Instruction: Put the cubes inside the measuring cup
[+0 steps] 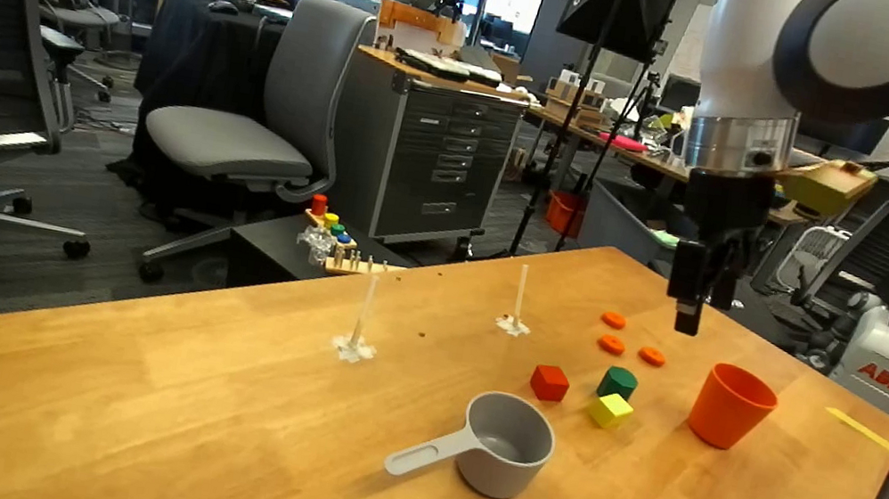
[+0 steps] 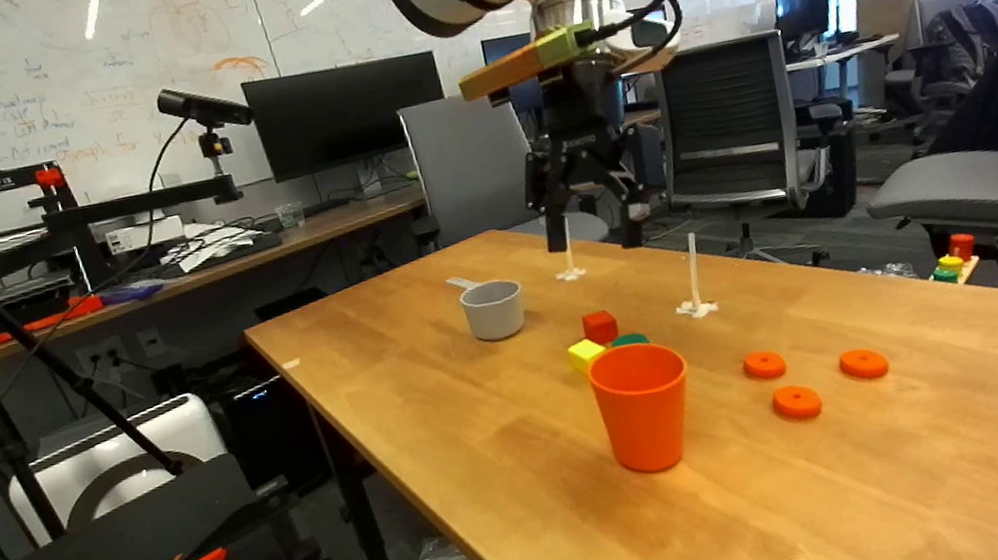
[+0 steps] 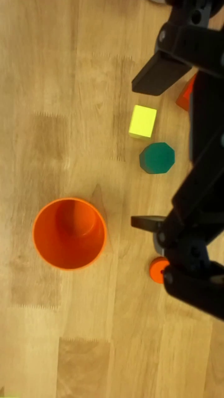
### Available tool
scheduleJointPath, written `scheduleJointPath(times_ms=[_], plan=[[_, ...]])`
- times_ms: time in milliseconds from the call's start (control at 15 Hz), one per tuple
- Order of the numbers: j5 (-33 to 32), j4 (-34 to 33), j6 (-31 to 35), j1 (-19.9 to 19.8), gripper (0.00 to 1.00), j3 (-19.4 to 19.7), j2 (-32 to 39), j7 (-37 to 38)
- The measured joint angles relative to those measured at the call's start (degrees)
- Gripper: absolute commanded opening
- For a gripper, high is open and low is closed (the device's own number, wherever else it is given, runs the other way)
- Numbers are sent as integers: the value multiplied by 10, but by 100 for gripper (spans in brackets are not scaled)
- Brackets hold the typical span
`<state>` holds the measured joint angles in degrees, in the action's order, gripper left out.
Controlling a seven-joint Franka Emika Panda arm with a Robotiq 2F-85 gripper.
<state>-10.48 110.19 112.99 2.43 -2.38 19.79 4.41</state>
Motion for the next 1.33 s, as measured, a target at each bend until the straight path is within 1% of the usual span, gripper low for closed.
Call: scheduleJointPath(times_ms=[267, 533, 1000, 1333], plan=[[0, -83, -41, 0, 100, 10, 94, 15], [0, -139, -60, 1, 100, 12, 156, 20], [14, -204, -60, 20, 100, 9, 212, 20], [32, -217, -61, 22, 100, 9, 234, 19]])
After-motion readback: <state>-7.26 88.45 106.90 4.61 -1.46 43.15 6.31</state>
